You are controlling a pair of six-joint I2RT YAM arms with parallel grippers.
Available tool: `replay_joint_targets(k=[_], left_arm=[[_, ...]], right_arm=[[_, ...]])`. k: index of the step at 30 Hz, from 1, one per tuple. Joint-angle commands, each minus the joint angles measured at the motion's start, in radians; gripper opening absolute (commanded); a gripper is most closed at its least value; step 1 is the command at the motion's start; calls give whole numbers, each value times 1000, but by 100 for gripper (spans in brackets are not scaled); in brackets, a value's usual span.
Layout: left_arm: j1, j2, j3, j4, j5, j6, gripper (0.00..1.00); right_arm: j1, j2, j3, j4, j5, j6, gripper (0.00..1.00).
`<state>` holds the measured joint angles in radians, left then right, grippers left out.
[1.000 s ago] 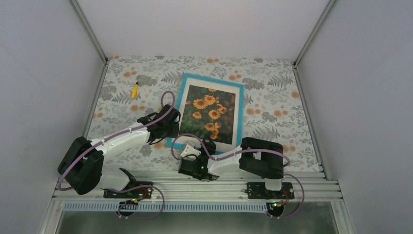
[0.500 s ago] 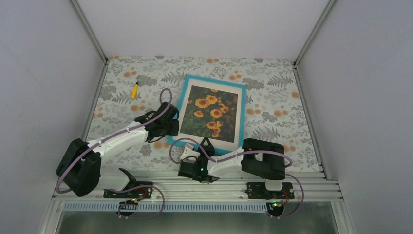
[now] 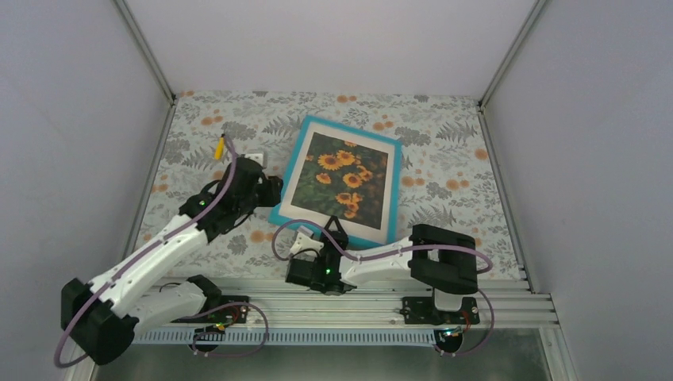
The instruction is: Take the photo out of the frame
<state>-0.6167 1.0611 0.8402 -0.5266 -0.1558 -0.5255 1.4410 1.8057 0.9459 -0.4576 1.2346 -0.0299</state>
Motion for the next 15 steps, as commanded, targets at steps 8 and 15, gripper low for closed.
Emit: replay_joint_targets(k=[8, 15], left_arm=[[12, -349, -12, -34, -125, -122, 68], [12, -511, -64, -22, -174, -161, 83]], right_arm=[[10, -239, 3, 319, 24, -159, 4], [-5, -411, -72, 685, -102, -339, 4]])
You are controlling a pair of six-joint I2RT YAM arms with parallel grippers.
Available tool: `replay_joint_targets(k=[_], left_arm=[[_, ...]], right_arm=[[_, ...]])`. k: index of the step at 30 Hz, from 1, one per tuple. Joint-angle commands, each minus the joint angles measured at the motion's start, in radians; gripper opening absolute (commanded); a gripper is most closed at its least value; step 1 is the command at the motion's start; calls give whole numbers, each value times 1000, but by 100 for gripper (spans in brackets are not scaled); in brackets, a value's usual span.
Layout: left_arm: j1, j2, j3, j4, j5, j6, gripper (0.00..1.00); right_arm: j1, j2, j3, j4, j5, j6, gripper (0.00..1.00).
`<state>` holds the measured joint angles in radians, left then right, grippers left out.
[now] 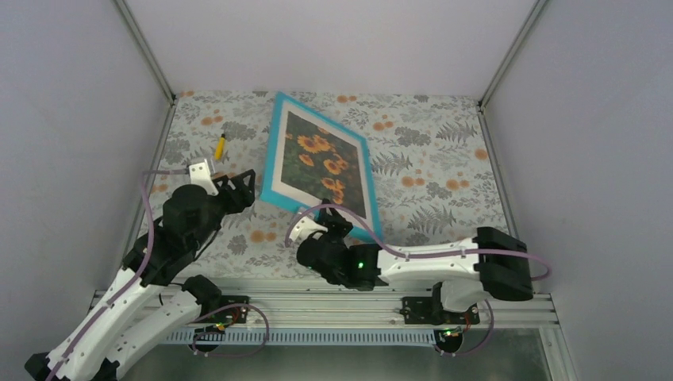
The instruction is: Take the photo out of the frame
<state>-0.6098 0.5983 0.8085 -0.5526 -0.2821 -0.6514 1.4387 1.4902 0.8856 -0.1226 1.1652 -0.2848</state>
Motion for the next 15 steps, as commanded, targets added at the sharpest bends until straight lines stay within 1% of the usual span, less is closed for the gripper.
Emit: replay_joint_targets(k=[1, 5, 7, 15], left_arm=[[5, -67, -38, 8, -52, -37, 84], [5, -124, -60, 22, -75, -51, 93], [5, -147, -70, 30, -78, -50, 95], [5, -193, -106, 48, -91, -50, 99]], right_arm=[[-8, -111, -18, 390, -53, -101, 4], [-38, -186, -38, 516, -157, -113, 4], [-59, -228, -54, 568, -216, -97, 4], [-176, -362, -124, 647, -399, 74, 4]])
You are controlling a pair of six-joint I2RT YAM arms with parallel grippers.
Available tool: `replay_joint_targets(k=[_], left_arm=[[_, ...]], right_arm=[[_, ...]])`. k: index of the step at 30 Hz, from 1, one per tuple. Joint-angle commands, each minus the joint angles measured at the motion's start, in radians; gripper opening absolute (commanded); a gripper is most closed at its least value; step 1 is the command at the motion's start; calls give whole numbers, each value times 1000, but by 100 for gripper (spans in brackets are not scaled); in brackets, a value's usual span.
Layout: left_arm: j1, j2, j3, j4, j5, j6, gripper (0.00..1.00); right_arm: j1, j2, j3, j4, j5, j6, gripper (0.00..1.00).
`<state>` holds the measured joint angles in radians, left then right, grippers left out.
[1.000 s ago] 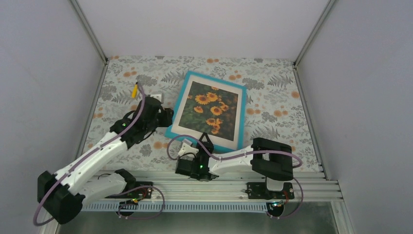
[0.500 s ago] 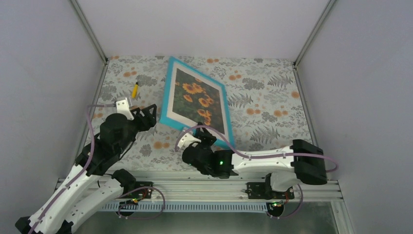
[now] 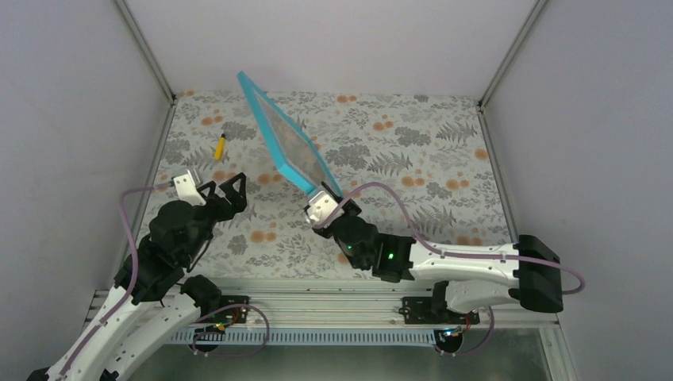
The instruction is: Take the photo out of the frame
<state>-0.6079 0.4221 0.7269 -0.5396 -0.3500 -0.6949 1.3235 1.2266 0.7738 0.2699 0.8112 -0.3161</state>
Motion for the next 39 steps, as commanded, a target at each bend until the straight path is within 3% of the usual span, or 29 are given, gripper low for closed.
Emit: replay_joint_targets(k=[1, 11, 17, 39], left_arm=[[3, -20, -30, 37, -22, -8, 100], [3, 48, -101, 137, 53, -8, 100], [3, 133, -145, 210, 114, -47, 100], [3, 522, -343, 630, 446, -294, 100]], right_arm=[[-75, -113, -21, 254, -71, 132, 4], [-233, -278, -111, 207, -362, 416, 4], [-304, -354, -181, 215, -447, 562, 4], [-377, -414, -519, 134, -257, 1426, 4]])
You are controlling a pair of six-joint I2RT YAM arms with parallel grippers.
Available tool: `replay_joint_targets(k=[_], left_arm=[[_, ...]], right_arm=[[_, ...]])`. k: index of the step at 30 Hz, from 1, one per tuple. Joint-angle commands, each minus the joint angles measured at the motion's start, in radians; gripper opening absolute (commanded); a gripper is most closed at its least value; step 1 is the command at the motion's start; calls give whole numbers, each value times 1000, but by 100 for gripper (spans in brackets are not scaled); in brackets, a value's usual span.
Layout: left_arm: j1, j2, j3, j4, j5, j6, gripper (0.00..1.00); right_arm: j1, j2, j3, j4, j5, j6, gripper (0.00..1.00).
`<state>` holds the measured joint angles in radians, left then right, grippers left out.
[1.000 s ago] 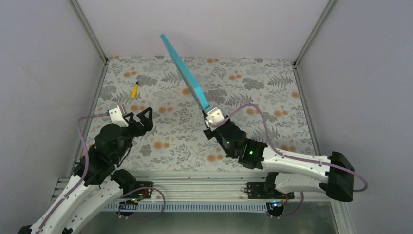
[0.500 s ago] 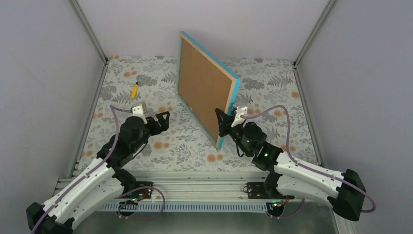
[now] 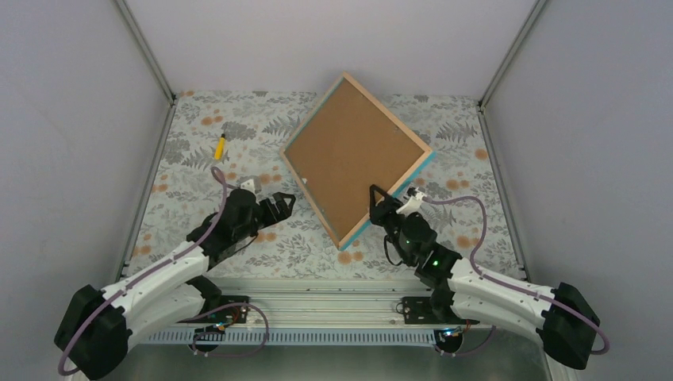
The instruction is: Take the photo out of the frame
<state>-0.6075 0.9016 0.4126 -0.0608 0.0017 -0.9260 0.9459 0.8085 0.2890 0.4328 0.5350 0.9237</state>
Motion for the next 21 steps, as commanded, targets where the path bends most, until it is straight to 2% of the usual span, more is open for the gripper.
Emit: replay_joint_targets(k=[1, 11, 17, 21], left_arm=[[3, 57, -37, 182, 110, -77, 100], [6, 211, -62, 395, 234, -194, 98], [9, 289, -89, 509, 280, -267, 92], [9, 311, -121, 590, 289, -319, 89]], right_arm=[[1, 9, -38, -38, 20, 223, 4], [1, 89, -68, -116, -24, 537, 4], [2, 126, -76, -125, -56, 621, 4], [1, 146, -75, -129, -74, 648, 10]])
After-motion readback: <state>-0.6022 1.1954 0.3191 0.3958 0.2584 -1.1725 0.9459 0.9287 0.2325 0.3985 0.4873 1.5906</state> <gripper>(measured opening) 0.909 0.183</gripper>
